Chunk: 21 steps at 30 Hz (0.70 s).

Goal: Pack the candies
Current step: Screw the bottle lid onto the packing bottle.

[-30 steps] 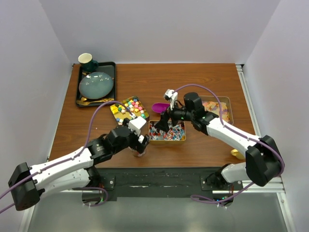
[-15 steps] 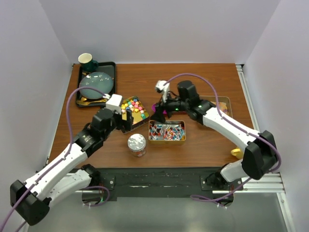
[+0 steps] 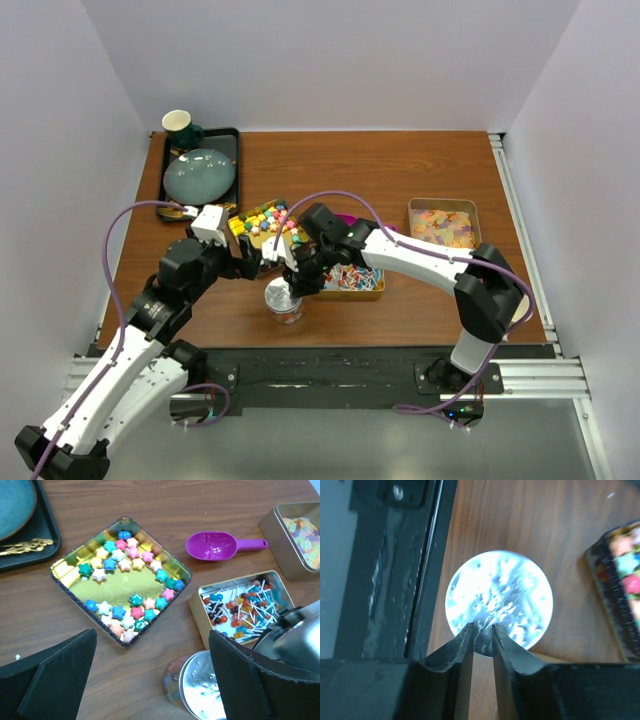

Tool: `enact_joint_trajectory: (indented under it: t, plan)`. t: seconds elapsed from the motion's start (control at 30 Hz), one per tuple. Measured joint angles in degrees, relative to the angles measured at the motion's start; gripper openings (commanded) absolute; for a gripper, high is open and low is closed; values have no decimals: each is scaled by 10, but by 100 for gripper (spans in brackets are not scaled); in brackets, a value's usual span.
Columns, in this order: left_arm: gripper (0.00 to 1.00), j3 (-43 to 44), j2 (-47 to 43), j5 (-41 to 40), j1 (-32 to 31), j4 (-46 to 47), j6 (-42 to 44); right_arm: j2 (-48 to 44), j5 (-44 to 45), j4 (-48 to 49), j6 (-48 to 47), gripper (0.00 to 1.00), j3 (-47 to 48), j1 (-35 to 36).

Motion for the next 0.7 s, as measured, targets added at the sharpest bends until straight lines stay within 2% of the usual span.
enact_joint_trajectory:
  t: [0.23, 0.37, 0.43, 0.47, 0.53, 0.57, 0.7]
  plan:
    - [100, -79, -73, 81, -1, 10, -3, 12, 22, -30, -63, 15, 3, 9]
    - [100, -104, -60, 104, -33, 36, -5, 7, 18, -48, -67, 16, 7, -2]
    - [100, -118, -50, 91, -80, 50, -4, 3, 10, -63, -51, 25, 12, -23]
    - [100, -124, -42, 78, -115, 58, -4, 1, 5, -71, -34, 33, 19, -41]
    - [100, -141, -22, 52, -169, 85, -2, -4, 3, -81, -2, 43, 46, -84]
    - [100, -151, -15, 41, -186, 99, 0, -7, 4, -82, 10, 53, 63, -106]
    - [100, -182, 10, 6, -226, 130, 2, -51, 26, -69, 42, 63, 99, -168]
